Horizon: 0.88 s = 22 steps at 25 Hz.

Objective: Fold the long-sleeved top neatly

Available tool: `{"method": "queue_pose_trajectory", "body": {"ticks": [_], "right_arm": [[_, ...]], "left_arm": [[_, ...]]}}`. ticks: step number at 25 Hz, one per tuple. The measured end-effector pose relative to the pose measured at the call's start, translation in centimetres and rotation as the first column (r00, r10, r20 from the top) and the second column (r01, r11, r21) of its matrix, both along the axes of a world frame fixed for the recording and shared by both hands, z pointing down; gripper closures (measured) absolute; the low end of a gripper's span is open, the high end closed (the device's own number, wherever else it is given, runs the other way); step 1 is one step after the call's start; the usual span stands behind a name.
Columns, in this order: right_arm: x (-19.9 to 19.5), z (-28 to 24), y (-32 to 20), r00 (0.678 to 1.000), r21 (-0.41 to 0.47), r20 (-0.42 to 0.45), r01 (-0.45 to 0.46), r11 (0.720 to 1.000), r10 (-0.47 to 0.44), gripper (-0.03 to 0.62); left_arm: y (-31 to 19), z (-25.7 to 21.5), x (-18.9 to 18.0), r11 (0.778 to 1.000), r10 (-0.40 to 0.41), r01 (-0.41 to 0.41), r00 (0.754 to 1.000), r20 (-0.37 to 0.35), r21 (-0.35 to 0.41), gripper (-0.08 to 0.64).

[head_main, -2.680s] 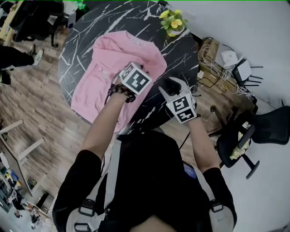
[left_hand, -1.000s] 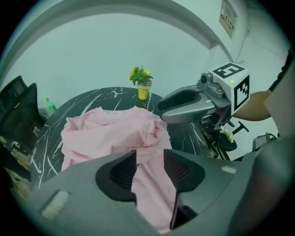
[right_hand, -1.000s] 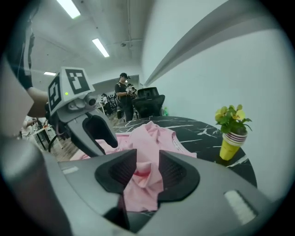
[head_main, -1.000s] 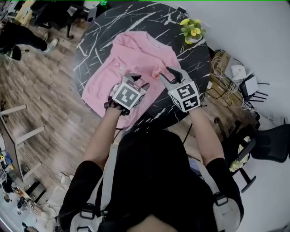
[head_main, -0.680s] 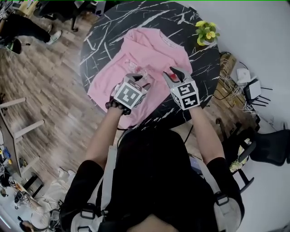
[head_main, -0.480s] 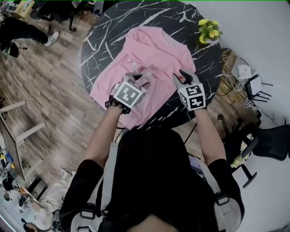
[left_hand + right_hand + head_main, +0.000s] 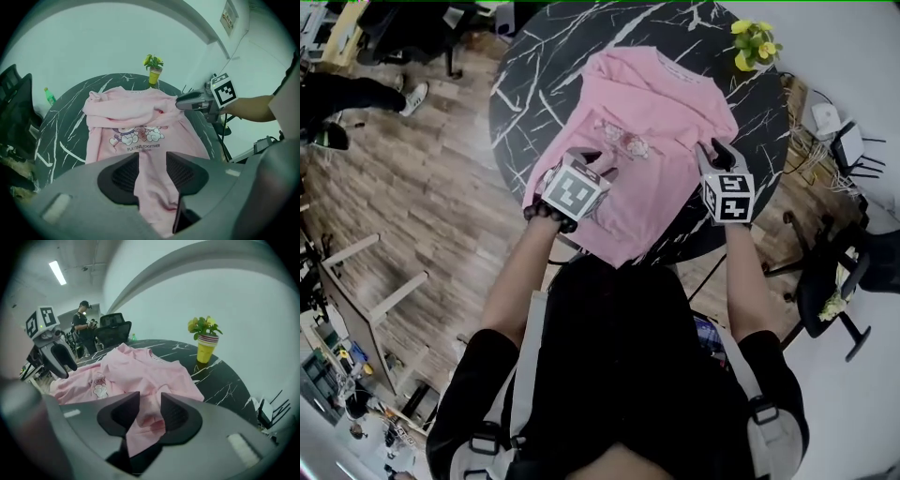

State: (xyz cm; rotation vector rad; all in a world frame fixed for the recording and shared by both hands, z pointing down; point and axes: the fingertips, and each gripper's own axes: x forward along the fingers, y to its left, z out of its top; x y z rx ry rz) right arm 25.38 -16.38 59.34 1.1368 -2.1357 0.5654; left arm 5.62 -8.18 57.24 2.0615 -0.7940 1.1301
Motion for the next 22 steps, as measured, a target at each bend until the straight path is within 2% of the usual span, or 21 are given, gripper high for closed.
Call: {"method": "queue_pose_trajectory", "body": {"ticks": [4,8,11,14,17,22], "right_arm": [[-1.8,-1.7,2.1,0.999,0.081,-0.006,-0.039,0.996,0.040,0.442],[-5.1,-1.7,6.6,1.000,0.082,0.009,-0.018,0.996,0.017,0.442],[-7.9,-1.2,10.5,0.998,0.045,0.020,0.059,0.997,-0.060,0.442],[-10.3,-1.3,14.9,0.985,0.011,0.015,0.172,0.985,-0.172,0.442],[-11.3,-1.6,18.2,0.966,0.010,-0.003,0.260,0.966,-0.260,0.442],[-12.7,-2.5,22.5,0.941,0.024,0.018,0.337,0.941,-0.338,0.442]], "left_arm": [[0.6,0.5,-2.6,0.997,0.081,-0.080,0.997,-0.010,0.015,0.368],[2.0,0.5,-3.4,0.979,0.197,-0.192,0.978,-0.073,0.073,0.367],[3.9,0.8,-3.9,0.955,0.287,-0.278,0.953,-0.097,0.102,0.367],[6.7,1.3,-5.4,0.926,0.368,-0.358,0.927,-0.078,0.117,0.368],[9.1,1.4,-7.4,0.912,0.395,-0.384,0.917,-0.059,0.141,0.388],[12.9,1.4,-8.9,0.898,0.415,-0.410,0.910,0.000,0.162,0.387]]}}
